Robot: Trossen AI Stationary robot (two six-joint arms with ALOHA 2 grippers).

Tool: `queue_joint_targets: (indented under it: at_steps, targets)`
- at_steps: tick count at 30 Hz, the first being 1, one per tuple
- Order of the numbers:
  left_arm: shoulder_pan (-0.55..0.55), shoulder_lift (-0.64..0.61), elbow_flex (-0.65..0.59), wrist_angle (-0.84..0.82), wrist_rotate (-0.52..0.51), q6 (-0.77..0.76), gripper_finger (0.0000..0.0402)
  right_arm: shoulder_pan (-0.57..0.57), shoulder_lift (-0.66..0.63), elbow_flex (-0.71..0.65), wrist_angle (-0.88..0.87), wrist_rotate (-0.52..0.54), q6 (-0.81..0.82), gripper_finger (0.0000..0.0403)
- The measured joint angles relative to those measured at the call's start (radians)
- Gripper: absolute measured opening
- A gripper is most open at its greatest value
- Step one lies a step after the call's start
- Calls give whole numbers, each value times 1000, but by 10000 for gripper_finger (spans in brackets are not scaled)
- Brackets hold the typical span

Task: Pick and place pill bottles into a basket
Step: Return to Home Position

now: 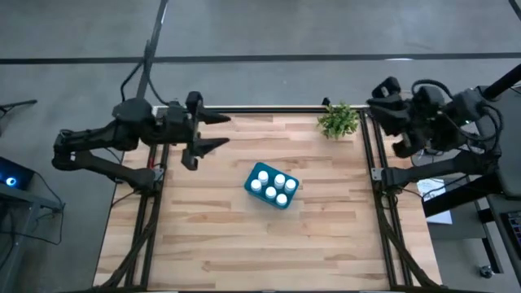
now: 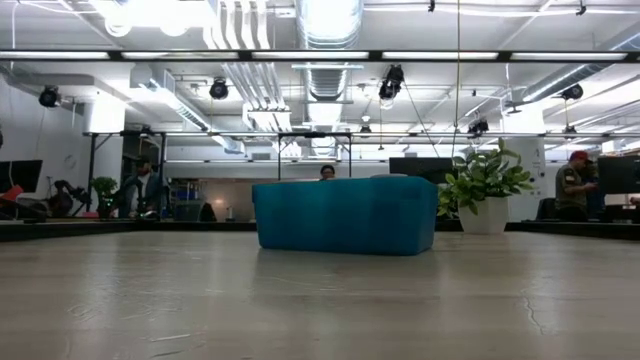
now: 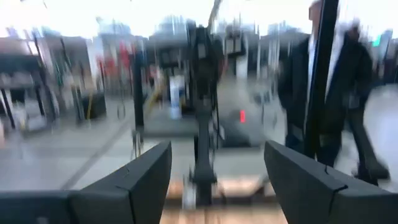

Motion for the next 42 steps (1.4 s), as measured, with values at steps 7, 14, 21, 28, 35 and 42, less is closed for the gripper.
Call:
queue_joint_targets:
  at_steps: [7, 14, 21, 28, 35, 42]
  targets:
    - [17, -132, -217, 294, -1, -49, 239, -2, -128, -223, 385, 3, -1, 68]
    - [38, -328, -375, 402, -78, -58, 239, -2, -274, -406, 587, 8, 6, 68]
    - [41, -508, -606, 612, -139, -60, 239, -2, -421, -580, 751, 53, -34, 68]
    - [41, -699, -863, 858, -145, -81, 239, -2, -535, -711, 798, 103, -26, 68]
    - [41, -846, -992, 870, -253, -81, 239, -2, -614, -826, 874, 129, -22, 68]
    - [41, -1019, -1100, 890, -288, -73, 239, -2, -708, -951, 987, 133, -22, 68]
